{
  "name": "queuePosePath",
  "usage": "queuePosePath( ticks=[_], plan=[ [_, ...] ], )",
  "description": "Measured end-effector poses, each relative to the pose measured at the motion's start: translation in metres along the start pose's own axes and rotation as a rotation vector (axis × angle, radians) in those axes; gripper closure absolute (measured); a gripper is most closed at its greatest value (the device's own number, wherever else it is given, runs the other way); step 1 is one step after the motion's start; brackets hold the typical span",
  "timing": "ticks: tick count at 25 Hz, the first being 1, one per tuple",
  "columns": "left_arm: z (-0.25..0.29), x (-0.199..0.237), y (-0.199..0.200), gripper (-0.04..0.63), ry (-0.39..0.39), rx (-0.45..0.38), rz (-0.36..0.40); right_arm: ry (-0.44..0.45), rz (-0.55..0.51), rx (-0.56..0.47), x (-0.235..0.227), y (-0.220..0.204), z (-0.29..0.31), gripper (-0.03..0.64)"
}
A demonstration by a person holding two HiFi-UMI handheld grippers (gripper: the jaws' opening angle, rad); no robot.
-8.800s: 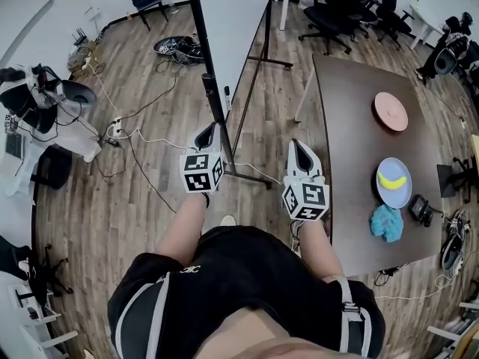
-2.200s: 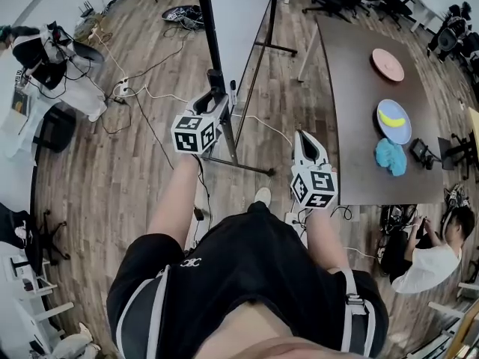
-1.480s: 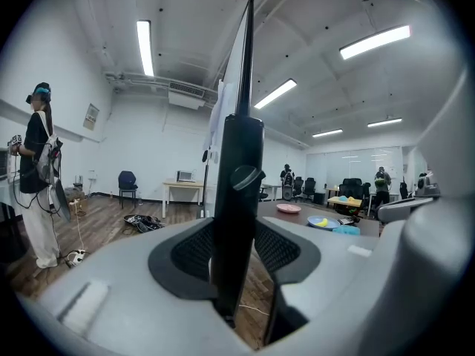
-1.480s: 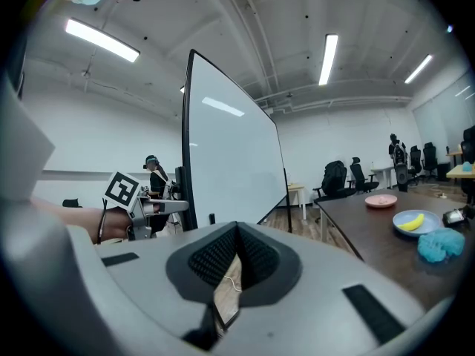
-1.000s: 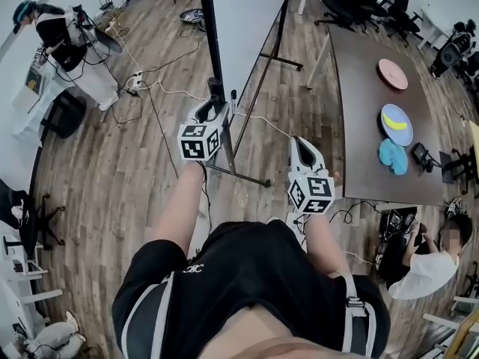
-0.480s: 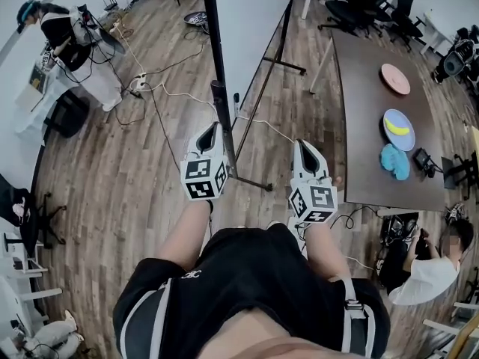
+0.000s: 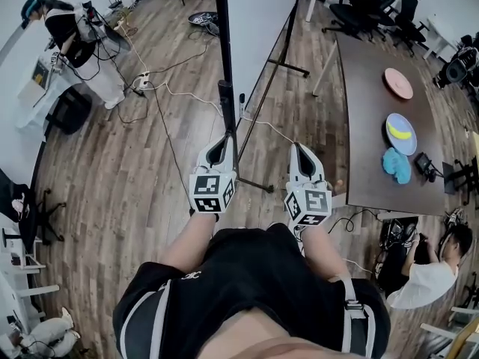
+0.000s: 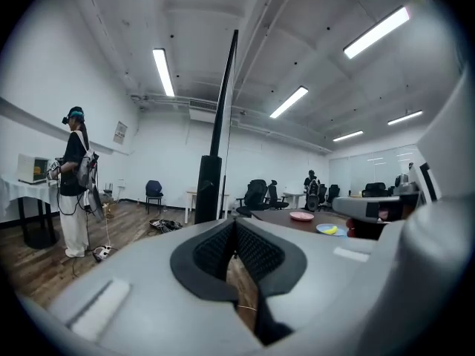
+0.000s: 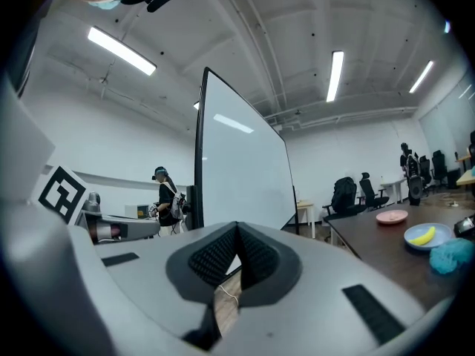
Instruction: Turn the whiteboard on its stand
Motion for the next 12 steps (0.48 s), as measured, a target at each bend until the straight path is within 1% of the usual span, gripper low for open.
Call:
queuePosePath(
  ticks=[12],
  plan=[
    [-0.004, -0.013, 0.005, 0.586, -0.043, -0.003, 0.033, -0.006, 0.010, 0.022, 0.001, -0.006, -0.006, 0.611]
  ],
)
Point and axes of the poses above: the fingertips, and each gripper's own axes: z forward along the fingers, x to its left, y out of its top, the point moved 8 cm from there along -z, backward along the fingers, and after that the axes turned 1 degree about -z, right-handed, at the moved point
